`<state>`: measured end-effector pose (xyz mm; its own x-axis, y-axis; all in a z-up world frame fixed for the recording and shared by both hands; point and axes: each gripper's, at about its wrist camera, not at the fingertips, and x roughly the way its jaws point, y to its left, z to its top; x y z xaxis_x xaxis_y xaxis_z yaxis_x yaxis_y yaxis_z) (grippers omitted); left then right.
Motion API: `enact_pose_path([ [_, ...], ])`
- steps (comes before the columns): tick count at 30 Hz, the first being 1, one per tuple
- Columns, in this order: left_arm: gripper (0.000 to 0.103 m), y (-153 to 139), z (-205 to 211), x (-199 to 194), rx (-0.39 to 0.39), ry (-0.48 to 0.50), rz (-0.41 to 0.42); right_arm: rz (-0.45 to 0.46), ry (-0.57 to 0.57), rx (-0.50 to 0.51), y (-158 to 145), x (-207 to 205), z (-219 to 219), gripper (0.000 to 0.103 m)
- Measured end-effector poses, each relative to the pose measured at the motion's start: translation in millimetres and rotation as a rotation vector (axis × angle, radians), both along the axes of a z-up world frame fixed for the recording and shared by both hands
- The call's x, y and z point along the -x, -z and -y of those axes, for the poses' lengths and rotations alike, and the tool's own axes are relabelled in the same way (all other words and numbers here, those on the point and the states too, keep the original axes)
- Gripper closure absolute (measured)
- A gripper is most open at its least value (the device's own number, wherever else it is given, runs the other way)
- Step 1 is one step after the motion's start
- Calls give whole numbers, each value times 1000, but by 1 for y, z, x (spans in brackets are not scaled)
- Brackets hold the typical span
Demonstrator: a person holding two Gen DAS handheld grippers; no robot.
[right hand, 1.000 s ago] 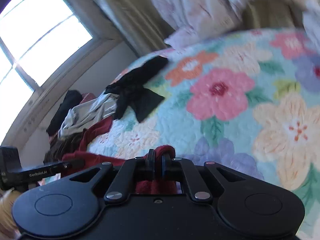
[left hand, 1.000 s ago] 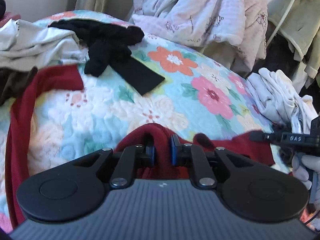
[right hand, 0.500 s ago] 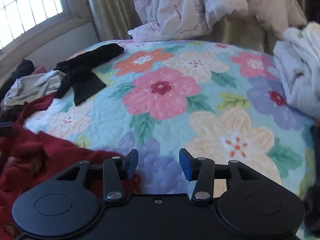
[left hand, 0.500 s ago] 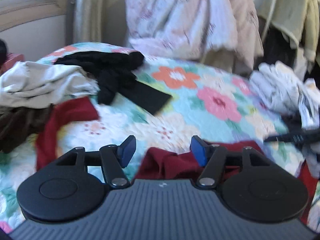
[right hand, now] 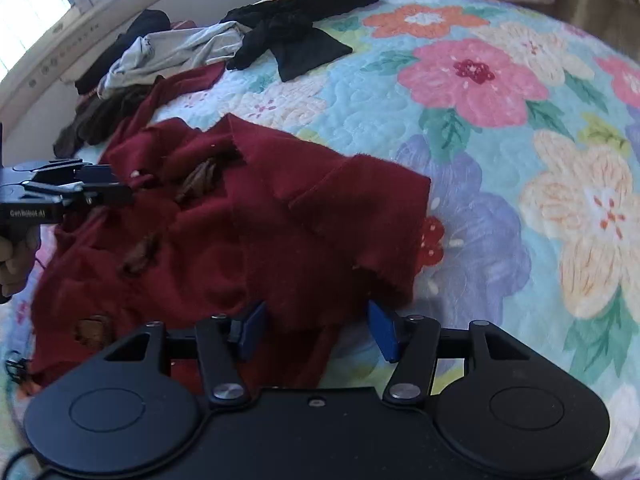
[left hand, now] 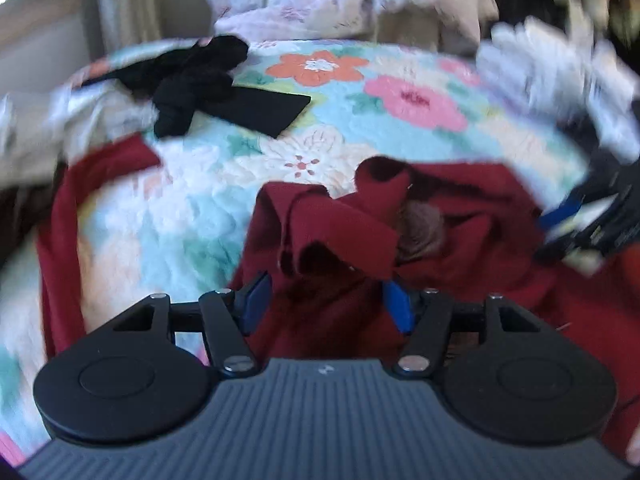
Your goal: Fold clothes
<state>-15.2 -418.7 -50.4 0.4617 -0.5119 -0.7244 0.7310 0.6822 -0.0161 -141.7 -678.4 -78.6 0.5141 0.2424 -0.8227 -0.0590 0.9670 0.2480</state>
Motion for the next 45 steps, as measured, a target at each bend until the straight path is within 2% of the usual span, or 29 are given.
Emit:
enact_pose_path([
  [1,56,3,6,-3,-31,14,22,17,-4,9,1,-1,1,53],
  [2,75,3,11,-9,-31,23,16,36,-6,16,1,-1,1,59],
  [3,87,3,15,-15,-30,26,12,54,-9,23,2,-2,2,73],
  [5,93,-1,19,-25,-20,-9,23,98,27,17,0,-5,8,80],
  [7,96,-7,24,-36,-10,-23,48,146,54,19,-3,-10,13,91],
  [11,99,-14,33,-60,-3,-58,104,210,81,32,-5,-21,21,96],
  [13,99,-19,34,-70,12,-92,121,241,115,7,-6,-26,28,97],
  [15,97,-24,31,-78,20,-138,139,304,169,-30,-8,-28,37,97],
  [17,95,-26,22,-80,48,-163,104,351,249,-92,-7,-30,47,93],
  [19,87,-25,12,-80,69,-171,61,345,306,-159,-6,-31,57,87],
  [20,76,-24,7,-76,71,-169,42,356,333,-182,-6,-29,61,85],
  [21,65,-21,2,-73,69,-162,32,339,333,-189,-5,-28,61,79],
  [22,61,-18,-2,-70,67,-156,24,318,330,-193,-5,-27,62,69],
  [24,57,-12,-6,-62,62,-139,11,267,333,-190,-4,-25,63,63],
  [29,48,-1,5,-59,50,-65,-20,130,301,-230,9,-10,56,56],
  [31,45,3,15,-62,32,-42,-23,120,266,-224,10,-11,48,54],
  [32,45,5,20,-63,19,-36,-26,131,259,-211,10,-12,44,53],
  [33,56,9,24,-67,-5,-37,-33,135,256,-207,12,-16,41,53],
  [35,95,16,32,-74,-50,-39,-49,138,257,-224,18,-21,38,53],
  [37,96,16,29,-81,-42,-59,-82,139,262,-256,24,-24,38,52],
  [41,96,6,15,-87,-45,-152,-7,141,236,-246,27,-26,35,51],
  [45,95,14,-4,-102,-53,-261,-10,142,222,-246,25,-27,34,48],
])
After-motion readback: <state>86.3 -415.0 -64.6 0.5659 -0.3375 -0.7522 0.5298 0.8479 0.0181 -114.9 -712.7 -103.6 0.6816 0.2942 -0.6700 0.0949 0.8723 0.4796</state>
